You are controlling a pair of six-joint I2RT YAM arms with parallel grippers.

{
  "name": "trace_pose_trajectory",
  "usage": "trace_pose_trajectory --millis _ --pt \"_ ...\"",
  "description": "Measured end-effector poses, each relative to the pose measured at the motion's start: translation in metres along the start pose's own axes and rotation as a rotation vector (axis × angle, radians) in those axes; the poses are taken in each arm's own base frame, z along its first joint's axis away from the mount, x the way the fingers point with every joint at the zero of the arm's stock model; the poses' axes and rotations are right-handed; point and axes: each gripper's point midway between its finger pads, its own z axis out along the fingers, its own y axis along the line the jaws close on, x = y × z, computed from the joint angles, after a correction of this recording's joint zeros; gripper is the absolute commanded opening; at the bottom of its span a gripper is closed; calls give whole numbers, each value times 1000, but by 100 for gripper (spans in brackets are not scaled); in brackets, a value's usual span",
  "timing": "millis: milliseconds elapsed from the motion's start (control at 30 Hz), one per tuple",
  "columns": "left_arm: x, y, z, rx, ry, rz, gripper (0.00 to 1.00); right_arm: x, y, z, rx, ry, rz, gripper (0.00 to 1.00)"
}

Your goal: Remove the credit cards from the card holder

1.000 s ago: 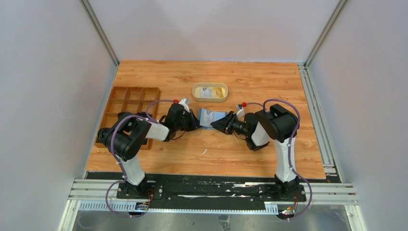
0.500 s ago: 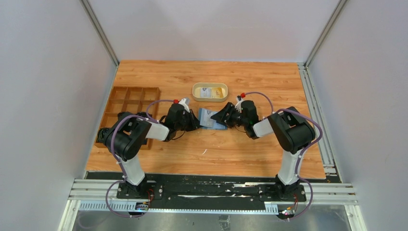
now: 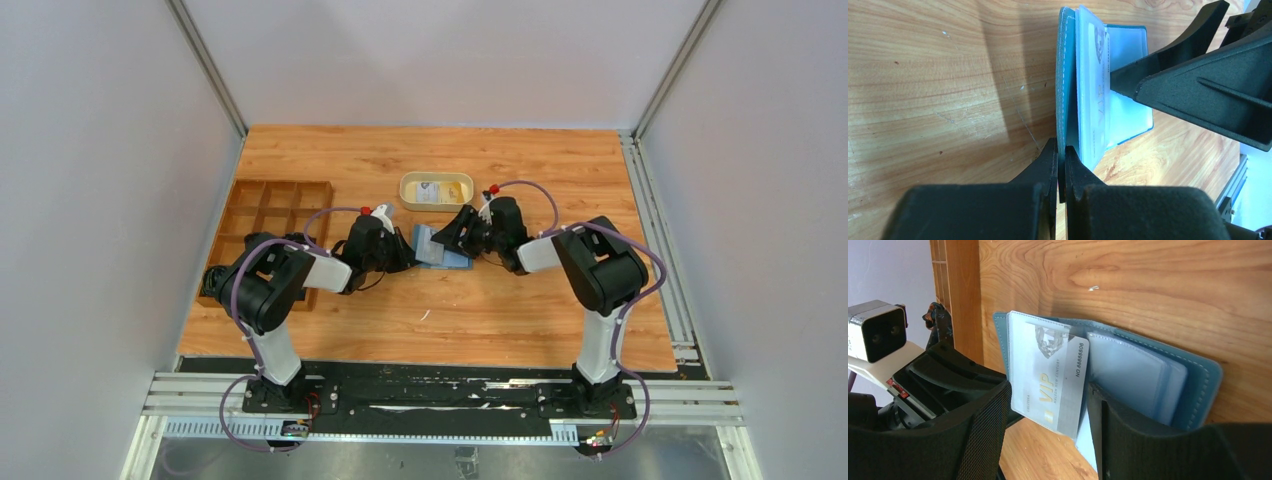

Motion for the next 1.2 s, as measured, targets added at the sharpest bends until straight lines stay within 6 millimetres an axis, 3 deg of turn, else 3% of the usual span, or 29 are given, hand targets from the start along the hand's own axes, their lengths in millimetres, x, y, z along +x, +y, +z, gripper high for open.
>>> trace_pose_trajectory --millis 467,867,1200 --pt "0 0 0 6 -5 2 0 5 11 16 -31 2 16 61" --pt "-2 2 0 -1 -19 3 0 7 26 13 -280 -82 81 60" --pt "-5 4 1 -7 -33 2 0 8 38 15 -391 -46 120 60"
